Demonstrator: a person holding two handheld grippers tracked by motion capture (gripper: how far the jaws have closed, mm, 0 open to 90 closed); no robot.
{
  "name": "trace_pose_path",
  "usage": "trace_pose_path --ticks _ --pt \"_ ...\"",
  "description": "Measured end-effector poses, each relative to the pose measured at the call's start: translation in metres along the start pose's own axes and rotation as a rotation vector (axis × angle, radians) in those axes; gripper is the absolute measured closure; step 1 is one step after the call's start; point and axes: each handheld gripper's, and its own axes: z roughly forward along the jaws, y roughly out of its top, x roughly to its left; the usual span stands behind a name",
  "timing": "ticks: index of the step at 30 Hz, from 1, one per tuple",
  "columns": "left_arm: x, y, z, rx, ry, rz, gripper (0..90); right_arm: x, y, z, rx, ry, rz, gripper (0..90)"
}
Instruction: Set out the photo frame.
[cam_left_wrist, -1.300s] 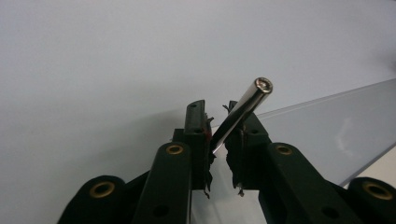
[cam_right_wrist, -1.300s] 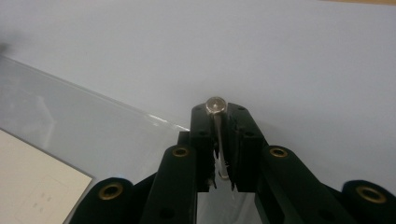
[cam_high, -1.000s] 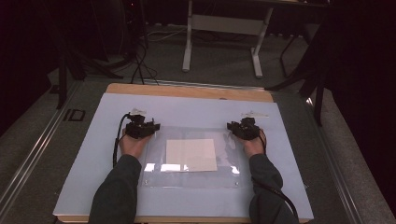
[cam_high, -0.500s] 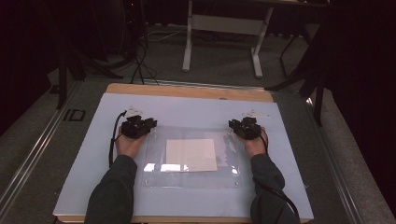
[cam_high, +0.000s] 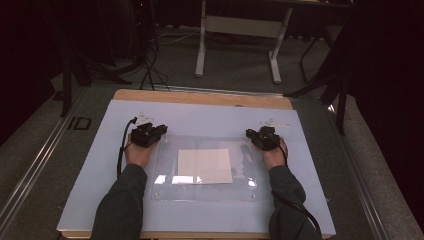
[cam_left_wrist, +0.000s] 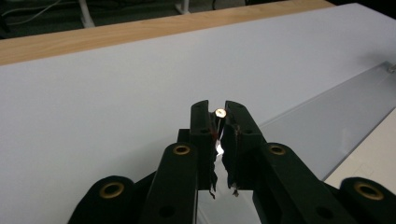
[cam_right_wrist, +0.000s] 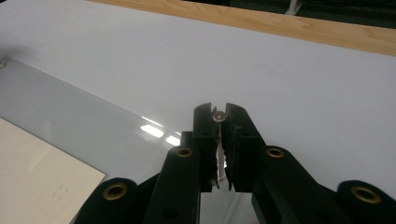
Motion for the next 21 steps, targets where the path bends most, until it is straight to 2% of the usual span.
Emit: trace_pose_path --ticks 5,11,16,21 --pt "-0.001 0.002 0.0 0.018 0.013 0.016 84.3 -0.001 0.0 0.0 0.001 0.004 -0.001 84.1" --pt "0.002 0.004 0.002 0.03 0.001 -0.01 84.7 -0.003 0.003 0.0 0.023 0.021 0.013 84.2" --pt "0.003 0.008 0.004 0.054 0.003 -0.011 85.0 -0.006 0.006 0.001 0.044 0.034 0.017 84.3" --pt "0.006 0.012 0.007 0.07 -0.002 -0.032 85.3 -0.009 0.009 0.003 0.07 0.052 0.043 84.4"
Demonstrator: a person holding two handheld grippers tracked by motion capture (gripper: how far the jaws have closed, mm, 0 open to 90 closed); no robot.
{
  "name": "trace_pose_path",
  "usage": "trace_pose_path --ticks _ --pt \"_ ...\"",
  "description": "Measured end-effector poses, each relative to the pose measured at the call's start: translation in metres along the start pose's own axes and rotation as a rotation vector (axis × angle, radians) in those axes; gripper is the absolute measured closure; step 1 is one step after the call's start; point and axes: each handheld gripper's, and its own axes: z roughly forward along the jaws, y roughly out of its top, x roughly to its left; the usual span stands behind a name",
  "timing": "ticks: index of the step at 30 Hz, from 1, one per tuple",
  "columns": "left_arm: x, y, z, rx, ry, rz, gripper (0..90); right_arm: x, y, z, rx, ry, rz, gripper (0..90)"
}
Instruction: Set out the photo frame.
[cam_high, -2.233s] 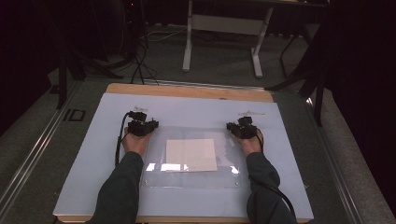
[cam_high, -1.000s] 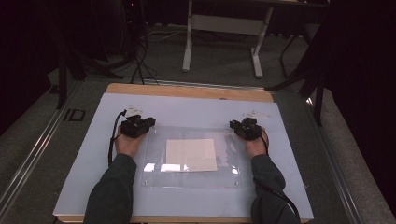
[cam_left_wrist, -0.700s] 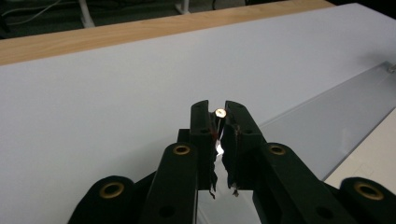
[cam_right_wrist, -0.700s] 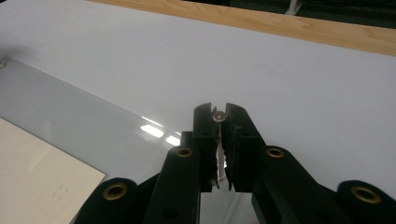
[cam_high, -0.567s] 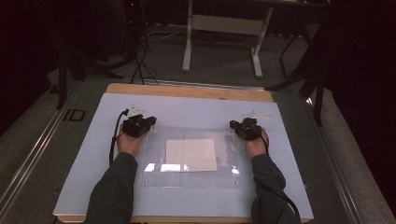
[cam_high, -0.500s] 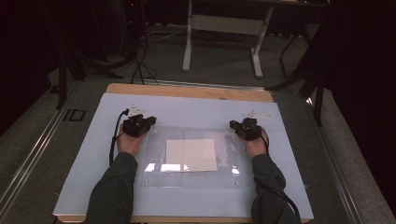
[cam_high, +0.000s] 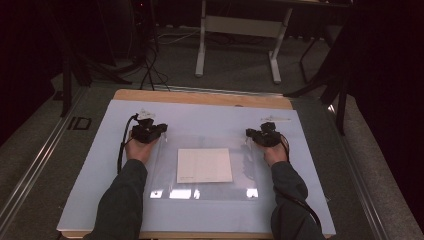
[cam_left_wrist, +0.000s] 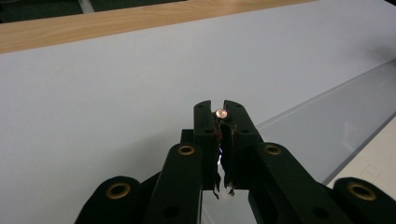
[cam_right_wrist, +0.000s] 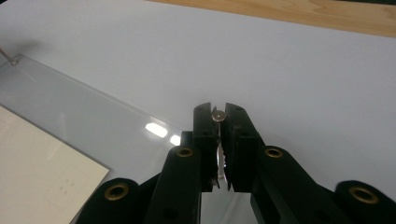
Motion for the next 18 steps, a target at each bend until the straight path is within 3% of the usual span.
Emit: trace_pose_path --ticks 8,18 --pt "0.006 0.003 0.006 0.002 -0.022 -0.044 85.6 -0.006 0.007 0.005 0.026 0.02 0.042 84.6" --pt "0.012 0.01 0.014 0.012 -0.021 -0.133 85.9 -0.016 0.009 0.012 0.01 0.059 0.151 84.1"
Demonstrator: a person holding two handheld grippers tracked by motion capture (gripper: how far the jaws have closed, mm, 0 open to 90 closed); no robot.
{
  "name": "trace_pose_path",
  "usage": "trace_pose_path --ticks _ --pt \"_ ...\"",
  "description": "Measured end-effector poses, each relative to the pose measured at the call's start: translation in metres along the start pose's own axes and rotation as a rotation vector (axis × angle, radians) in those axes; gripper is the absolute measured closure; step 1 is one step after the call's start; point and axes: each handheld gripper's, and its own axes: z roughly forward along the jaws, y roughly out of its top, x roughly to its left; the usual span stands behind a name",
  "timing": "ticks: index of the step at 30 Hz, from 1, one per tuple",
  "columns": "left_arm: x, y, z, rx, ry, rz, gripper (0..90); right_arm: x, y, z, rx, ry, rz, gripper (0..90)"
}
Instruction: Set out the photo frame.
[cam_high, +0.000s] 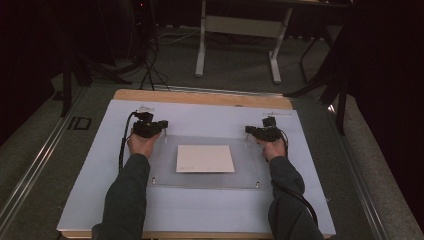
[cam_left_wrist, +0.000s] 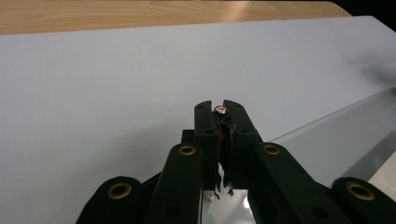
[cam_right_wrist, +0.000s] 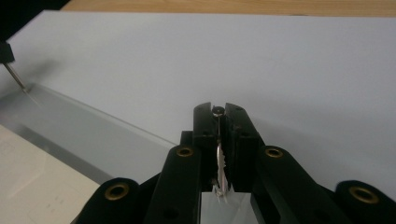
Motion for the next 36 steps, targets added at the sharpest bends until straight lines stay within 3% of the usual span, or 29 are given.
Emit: trace_pose_path --ticks 8,13,18,24,36 --pt "0.0 0.003 0.003 0.01 0.009 -0.026 86.0 0.0 0.001 0.002 -0.003 -0.008 0.017 84.1" --pt "0.0 0.002 0.003 0.006 0.012 -0.03 86.1 0.002 -0.001 -0.002 -0.008 -0.015 -0.006 81.2" --pt "0.0 0.002 0.005 -0.001 0.016 -0.044 86.1 0.002 -0.011 -0.019 -0.027 -0.019 -0.07 66.9" --pt "0.0 0.002 0.005 -0.002 0.019 -0.052 86.1 0.002 -0.03 -0.035 -0.035 -0.068 -0.16 55.4" --pt "0.001 0.003 0.007 -0.006 0.017 -0.066 86.0 0.005 -0.05 -0.046 -0.025 -0.125 -0.25 49.6"
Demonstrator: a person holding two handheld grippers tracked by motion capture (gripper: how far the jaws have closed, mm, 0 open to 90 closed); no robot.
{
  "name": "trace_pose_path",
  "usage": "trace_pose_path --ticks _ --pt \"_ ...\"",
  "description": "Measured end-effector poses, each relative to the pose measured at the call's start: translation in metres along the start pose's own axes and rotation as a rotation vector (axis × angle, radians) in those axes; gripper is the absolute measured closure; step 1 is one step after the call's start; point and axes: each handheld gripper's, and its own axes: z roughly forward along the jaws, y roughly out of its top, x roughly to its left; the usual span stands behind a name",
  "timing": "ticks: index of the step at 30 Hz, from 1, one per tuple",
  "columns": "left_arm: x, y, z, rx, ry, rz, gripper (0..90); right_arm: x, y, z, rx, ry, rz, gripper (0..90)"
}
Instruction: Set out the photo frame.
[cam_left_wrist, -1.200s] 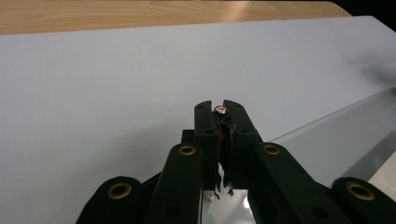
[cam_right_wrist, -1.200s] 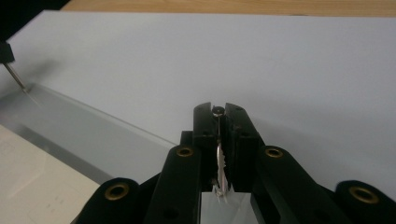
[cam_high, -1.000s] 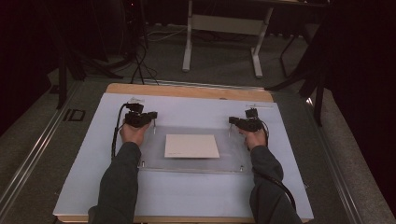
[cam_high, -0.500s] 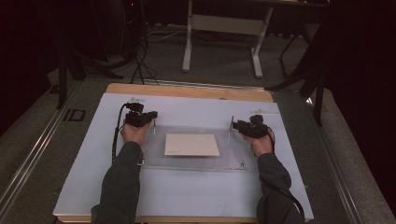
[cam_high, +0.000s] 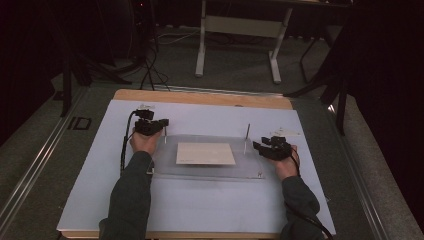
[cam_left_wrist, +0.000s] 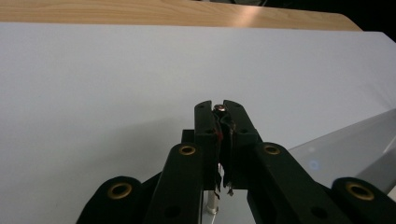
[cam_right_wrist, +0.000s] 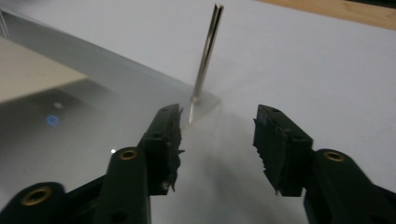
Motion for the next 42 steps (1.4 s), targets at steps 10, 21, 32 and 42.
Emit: trace_pose_path --ticks 10,21,32,42 --pt "0.0 0.001 0.0 0.008 0.003 -0.003 86.0 0.001 -0.02 -0.001 0.032 0.004 -0.039 46.3" --pt "0.001 0.002 0.001 0.01 -0.001 -0.013 86.0 0.01 -0.022 -0.004 -0.034 0.093 -0.121 40.2" --pt "0.002 0.005 0.002 0.033 -0.006 -0.034 85.8 0.022 -0.016 -0.011 -0.111 0.117 -0.198 29.2" --pt "0.003 0.007 0.002 0.048 -0.012 -0.044 85.3 0.029 -0.01 -0.013 -0.163 0.159 -0.215 34.9"
